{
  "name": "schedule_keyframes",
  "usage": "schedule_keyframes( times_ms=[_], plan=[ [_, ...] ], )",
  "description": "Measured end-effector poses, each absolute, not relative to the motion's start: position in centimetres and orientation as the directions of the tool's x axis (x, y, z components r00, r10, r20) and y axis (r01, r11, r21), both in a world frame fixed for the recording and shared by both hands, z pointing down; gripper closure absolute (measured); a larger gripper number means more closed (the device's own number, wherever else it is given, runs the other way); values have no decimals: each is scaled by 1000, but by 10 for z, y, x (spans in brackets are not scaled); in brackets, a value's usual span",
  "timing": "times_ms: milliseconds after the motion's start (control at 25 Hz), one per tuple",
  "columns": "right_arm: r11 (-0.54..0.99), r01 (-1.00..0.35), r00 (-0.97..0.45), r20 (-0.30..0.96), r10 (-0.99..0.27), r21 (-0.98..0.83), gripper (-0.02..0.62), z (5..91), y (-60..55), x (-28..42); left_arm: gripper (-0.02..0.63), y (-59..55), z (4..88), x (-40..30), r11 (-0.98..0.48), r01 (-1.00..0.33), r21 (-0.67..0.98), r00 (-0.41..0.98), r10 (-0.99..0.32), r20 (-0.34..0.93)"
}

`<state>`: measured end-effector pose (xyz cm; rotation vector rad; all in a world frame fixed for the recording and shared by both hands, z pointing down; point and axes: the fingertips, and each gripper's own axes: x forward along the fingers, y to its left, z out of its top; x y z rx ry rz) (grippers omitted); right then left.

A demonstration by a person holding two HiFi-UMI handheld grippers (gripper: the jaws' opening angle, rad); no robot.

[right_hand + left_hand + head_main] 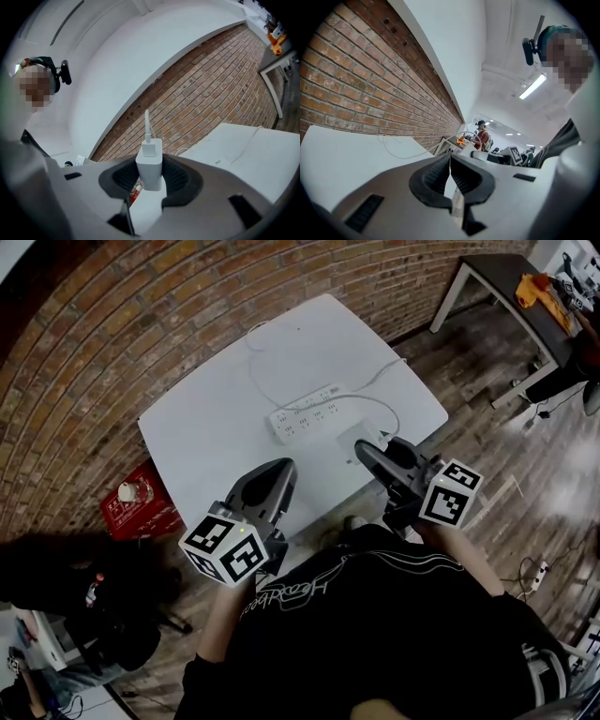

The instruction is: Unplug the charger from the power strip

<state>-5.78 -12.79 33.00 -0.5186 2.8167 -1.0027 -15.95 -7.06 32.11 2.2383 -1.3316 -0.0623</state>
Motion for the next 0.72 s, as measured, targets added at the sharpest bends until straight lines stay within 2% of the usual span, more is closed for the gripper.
schedule_keyframes(
  times_ms=[720],
  plan=[
    [740, -303, -941, 64, -333, -600, 476, 324, -125, -55, 598, -72, 301, -147, -377, -807, 454, 503, -842, 196]
  ],
)
